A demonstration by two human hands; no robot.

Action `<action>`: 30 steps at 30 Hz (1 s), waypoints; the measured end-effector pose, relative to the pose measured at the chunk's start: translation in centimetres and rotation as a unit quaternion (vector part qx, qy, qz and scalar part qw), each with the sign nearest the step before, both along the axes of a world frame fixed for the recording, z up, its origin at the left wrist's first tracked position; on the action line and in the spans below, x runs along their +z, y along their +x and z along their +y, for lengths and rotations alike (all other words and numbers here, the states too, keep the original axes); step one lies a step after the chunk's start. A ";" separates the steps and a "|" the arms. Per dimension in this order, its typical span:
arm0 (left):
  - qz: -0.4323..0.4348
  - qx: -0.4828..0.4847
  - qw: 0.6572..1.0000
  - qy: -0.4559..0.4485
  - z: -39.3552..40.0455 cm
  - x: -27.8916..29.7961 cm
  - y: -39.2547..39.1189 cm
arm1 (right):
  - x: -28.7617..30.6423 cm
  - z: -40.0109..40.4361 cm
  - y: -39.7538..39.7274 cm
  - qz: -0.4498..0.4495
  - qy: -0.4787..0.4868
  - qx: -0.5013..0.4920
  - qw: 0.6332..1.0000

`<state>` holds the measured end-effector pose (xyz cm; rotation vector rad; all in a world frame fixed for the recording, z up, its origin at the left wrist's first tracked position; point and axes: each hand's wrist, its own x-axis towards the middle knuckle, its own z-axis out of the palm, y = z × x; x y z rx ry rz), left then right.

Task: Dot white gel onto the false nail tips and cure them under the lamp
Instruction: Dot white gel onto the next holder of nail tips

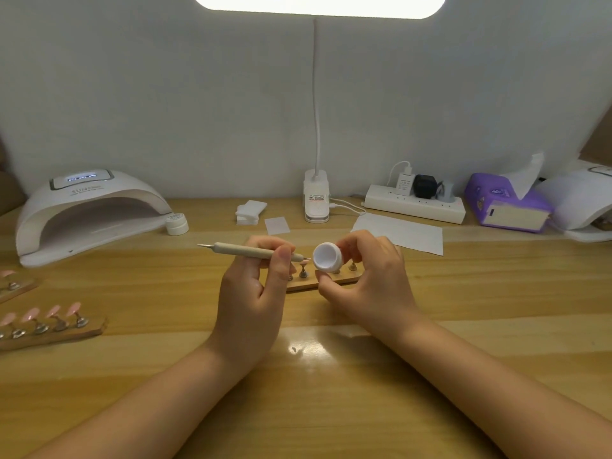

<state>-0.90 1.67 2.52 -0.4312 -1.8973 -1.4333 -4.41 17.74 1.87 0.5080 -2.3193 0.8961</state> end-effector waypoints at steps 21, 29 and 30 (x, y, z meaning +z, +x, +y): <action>-0.034 0.008 0.999 -0.022 0.0 -0.5 -0.3 | 0.5 -0.5 0.8 0.002 0.016 0.020 1.000; -0.058 0.007 0.998 -0.024 0.0 -0.5 -0.4 | 0.6 -0.6 1.0 0.011 0.017 0.026 0.999; -0.059 0.007 0.998 -0.023 0.0 -0.5 -0.4 | 0.7 -0.6 1.0 0.011 0.018 0.026 0.999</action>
